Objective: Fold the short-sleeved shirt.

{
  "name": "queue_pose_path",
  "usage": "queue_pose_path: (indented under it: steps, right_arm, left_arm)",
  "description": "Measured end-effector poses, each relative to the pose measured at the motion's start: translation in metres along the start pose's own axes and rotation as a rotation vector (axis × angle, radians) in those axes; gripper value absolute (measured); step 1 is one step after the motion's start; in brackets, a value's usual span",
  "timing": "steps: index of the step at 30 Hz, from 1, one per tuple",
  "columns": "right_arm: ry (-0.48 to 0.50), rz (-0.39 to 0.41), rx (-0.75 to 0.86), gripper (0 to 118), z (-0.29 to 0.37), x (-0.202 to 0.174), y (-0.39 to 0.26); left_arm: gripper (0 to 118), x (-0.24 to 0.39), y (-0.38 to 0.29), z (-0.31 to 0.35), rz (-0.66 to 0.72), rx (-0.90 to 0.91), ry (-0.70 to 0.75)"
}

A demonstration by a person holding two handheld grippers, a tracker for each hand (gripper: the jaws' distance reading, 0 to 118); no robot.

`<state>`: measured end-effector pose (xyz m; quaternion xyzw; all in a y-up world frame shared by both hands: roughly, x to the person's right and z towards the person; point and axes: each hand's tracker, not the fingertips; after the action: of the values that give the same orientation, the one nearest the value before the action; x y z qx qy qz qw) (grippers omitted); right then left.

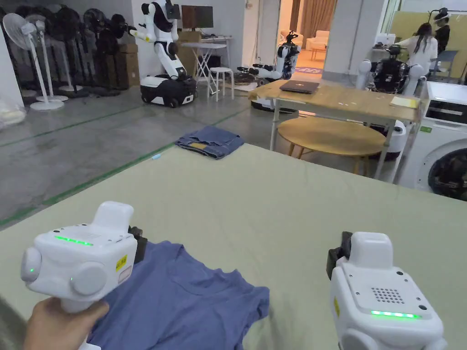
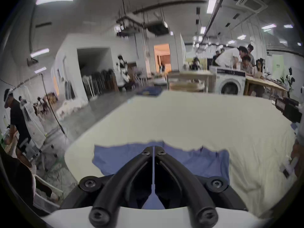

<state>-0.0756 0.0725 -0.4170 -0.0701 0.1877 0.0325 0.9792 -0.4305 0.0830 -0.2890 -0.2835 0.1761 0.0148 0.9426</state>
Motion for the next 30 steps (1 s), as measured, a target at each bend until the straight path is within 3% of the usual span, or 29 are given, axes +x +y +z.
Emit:
queue_pose_path:
  steps: [1, 3, 6, 7, 17, 20, 21, 23, 24, 25, 30]
  right_arm:
    - [0.003, 0.001, -0.008, 0, -0.002, 0.001, -0.002]
    - [0.013, 0.002, -0.031, 0, -0.003, 0.004, -0.005]
    - [0.002, 0.017, -0.045, 0, -0.002, 0.01, -0.011]
    - [-0.002, 0.024, -0.048, 0, -0.002, 0.013, -0.012]
    - [-0.041, 0.021, -0.117, 0, 0.0, 0.032, -0.034]
    - [-0.045, 0.014, -0.137, 0, 0.0, 0.036, -0.04]
    - [-0.049, 0.013, -0.141, 0, 0.001, 0.036, -0.042]
    - [-0.051, 0.003, -0.147, 0, 0.002, 0.039, -0.044]
    - [-0.052, -0.005, -0.15, 0, 0.003, 0.04, -0.044]
    - [-0.052, -0.009, -0.152, 0, 0.006, 0.036, -0.042]
    - [-0.063, -0.024, -0.15, 0, 0.012, 0.042, -0.043]
  left_arm:
    - [0, -0.005, -0.004, -0.008, 0.014, -0.032, -0.03]
    - [15, -0.009, -0.009, -0.022, 0.023, -0.136, -0.089]
    - [65, -0.013, -0.019, -0.046, 0.062, -0.269, -0.175]
    - [74, -0.015, -0.022, -0.053, 0.079, -0.304, -0.197]
    - [74, 0.022, -0.085, -0.123, -0.011, -0.631, -0.221]
    - [73, 0.041, -0.09, -0.113, -0.111, -0.512, -0.126]
    - [67, 0.044, -0.09, -0.112, -0.114, -0.522, -0.128]
    - [31, 0.043, -0.089, -0.107, -0.126, -0.489, -0.168]
    - [7, 0.044, -0.089, -0.106, -0.127, -0.47, -0.157]
    - [0, 0.046, -0.089, -0.107, -0.138, -0.461, -0.14]
    - [0, 0.034, -0.099, -0.114, -0.153, -0.378, -0.138]
